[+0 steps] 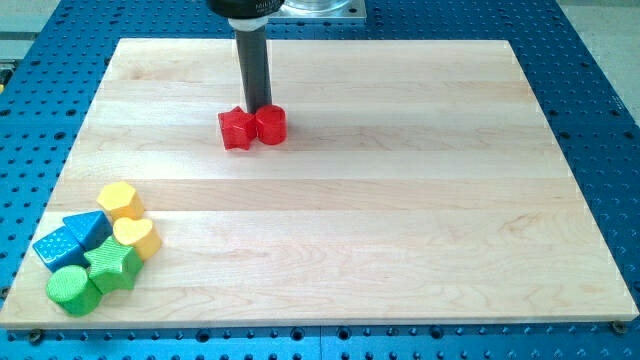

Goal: Place the red blocks towards the center left of the board

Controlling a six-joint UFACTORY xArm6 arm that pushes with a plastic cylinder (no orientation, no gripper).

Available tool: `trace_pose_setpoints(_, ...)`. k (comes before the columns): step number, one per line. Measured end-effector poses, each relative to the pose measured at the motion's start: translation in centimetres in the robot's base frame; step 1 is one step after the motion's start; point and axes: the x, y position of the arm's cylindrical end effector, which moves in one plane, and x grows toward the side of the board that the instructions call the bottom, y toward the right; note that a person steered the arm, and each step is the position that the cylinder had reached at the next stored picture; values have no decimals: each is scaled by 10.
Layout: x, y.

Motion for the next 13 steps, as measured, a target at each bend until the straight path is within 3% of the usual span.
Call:
trace_pose_setpoints(3, -26, 92)
trace_pose_setpoints(4, -2, 92)
trace_pose_setpoints(5, 36, 77)
trace_pose_setpoints(7, 37, 48)
trace_pose_setpoints(10, 16, -58)
trace_pose_setpoints(13, -12, -99)
